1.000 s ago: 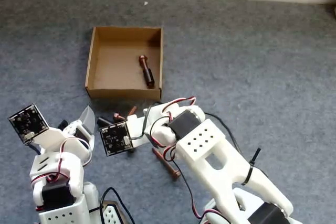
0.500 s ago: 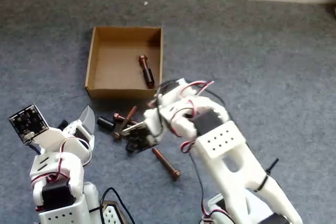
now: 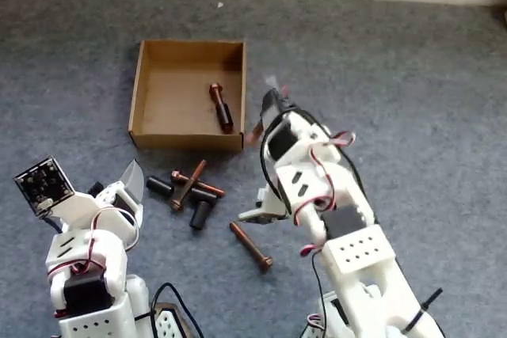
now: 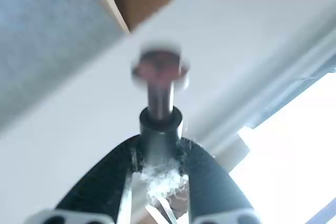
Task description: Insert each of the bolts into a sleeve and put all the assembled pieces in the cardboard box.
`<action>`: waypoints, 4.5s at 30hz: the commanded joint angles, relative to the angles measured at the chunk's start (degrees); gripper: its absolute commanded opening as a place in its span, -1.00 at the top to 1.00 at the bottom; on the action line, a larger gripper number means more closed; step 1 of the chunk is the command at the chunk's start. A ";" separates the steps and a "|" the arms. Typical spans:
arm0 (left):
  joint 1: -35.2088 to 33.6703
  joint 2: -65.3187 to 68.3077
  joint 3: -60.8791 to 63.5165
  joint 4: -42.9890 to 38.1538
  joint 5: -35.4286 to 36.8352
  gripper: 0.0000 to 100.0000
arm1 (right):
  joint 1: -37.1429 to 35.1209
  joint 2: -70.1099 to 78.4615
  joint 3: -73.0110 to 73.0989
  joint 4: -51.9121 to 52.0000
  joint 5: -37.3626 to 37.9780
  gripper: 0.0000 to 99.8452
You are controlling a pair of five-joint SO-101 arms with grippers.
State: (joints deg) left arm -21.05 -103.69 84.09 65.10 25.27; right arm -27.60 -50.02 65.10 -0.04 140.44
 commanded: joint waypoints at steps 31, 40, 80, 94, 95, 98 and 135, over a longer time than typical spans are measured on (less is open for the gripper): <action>0.92 0.13 -2.95 -2.64 -26.81 0.60 | 12.00 -3.65 -15.52 39.96 -96.26 0.99; 10.77 4.62 -15.87 5.71 -41.58 0.60 | 11.82 -3.65 -15.52 50.59 -121.05 0.99; 41.54 86.46 -38.20 0.35 -40.26 0.52 | 19.91 -3.65 -1.71 44.18 -134.51 0.99; 47.60 96.57 -37.76 -8.44 -40.00 0.89 | 19.65 -3.65 -1.63 44.18 -134.42 0.99; 48.75 96.57 -37.76 -8.44 -40.00 0.91 | 19.65 -3.65 -1.63 44.18 -134.42 0.99; 51.21 96.57 -37.76 -8.35 -40.00 0.92 | 19.65 -3.65 -1.63 44.18 -134.42 0.99; 43.56 73.80 -39.78 -0.62 -34.64 0.99 | 11.38 -32.48 -1.45 52.70 -134.42 0.99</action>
State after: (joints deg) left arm 23.34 -19.82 46.20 61.85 -9.98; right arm -9.67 -69.89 64.04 52.35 6.20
